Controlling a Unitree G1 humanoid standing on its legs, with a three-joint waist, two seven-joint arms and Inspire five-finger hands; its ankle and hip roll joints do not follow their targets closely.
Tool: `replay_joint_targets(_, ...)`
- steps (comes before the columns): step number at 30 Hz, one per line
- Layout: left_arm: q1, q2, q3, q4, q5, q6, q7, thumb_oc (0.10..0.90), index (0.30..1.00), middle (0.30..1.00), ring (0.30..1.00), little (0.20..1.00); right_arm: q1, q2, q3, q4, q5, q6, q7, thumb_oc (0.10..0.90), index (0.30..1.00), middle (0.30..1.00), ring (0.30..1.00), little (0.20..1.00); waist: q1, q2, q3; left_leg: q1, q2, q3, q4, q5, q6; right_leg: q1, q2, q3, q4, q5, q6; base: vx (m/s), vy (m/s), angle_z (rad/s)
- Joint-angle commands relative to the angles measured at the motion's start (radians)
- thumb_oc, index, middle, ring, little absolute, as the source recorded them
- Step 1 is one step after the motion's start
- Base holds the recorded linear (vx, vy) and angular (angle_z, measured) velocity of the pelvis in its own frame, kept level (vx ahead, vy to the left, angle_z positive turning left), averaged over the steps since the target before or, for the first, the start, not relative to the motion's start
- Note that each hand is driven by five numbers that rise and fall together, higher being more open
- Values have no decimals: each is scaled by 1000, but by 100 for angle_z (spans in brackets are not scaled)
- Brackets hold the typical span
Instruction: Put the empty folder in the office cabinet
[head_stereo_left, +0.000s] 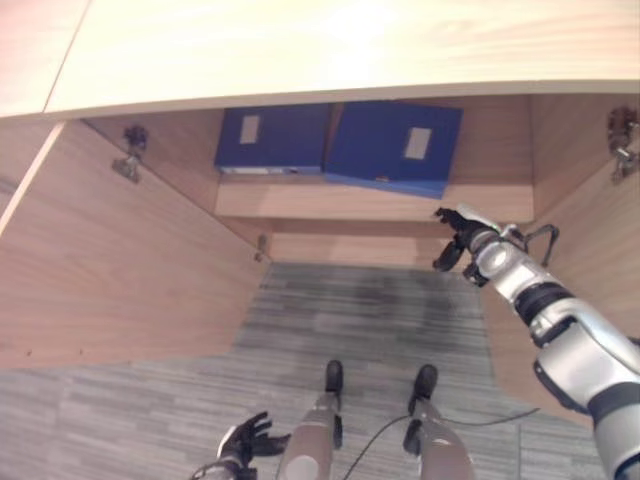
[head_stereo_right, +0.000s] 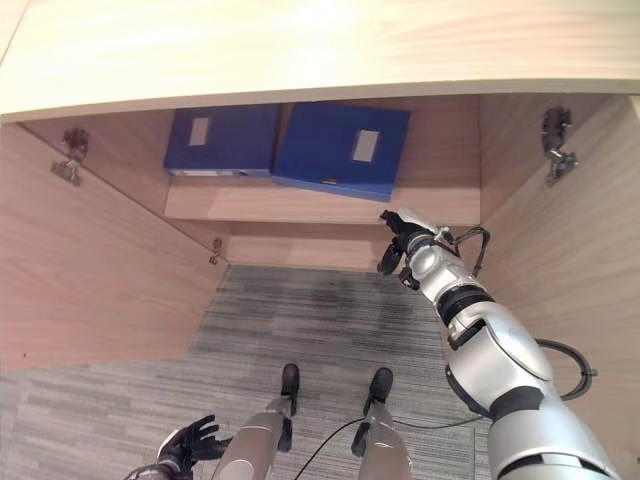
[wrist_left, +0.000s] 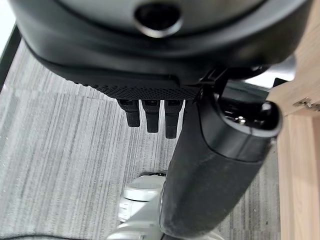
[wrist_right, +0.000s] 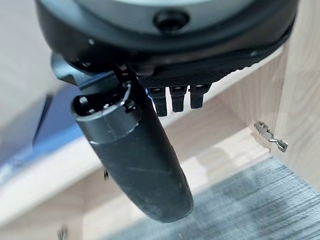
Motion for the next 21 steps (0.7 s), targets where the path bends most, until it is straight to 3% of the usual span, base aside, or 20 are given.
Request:
replay_joint_targets(1, 16, 59, -59, 3, -23, -6, 39, 800, 900, 900, 900, 900, -165, 1, 56, -56, -40, -70, -50, 800, 900, 900, 900, 900, 24, -60, 57, -12, -28, 21, 100, -78, 18, 23, -32, 47, 3, -58, 57, 68, 5, 14)
replay_joint_targets(4, 10, 58, -69, -7, -27, -13, 49, 800, 900, 900, 900, 900, -171, -10, 57, -79, -55, -85, -86, 800, 900, 900, 900, 900, 55, -63, 66, -85, -17, 9, -18, -10, 11, 21, -17, 62, 11, -74, 64, 77, 43, 9)
replay_joint_targets(7, 20, 54, -61, 13, -23, -15, 66, 800, 900, 900, 900, 900, -178, 23, 79, -122, -87, -86, -96, 800, 900, 900, 900, 900, 57, -58, 65, -46, -13, 2, -82, -20, 22, -1, 0, 87, 43, -74, 73, 38, 109, -18)
replay_joint_targets(15, 17, 54, -41, 7, -32, -28, 88, 800, 900, 900, 900, 900, -195, -13, 121, -337, -126, -104, -109, 800, 900, 900, 900, 900, 42, -80, 83, -42, -37, 31, -63, -43, 45, -23, -24, 119, 57, -59, 79, 28, 111, -27)
replay_joint_targets(21, 12, 59, -50, 1, -47, -34, 90, 800, 900, 900, 900, 900, -252, -27, 147, -307, -154, -98, -124, 800, 900, 900, 900, 900, 39, -97, 97, -58, -47, 33, -58, -56, 54, -27, -37, 118, 35, -41, 90, 14, 39, 2)
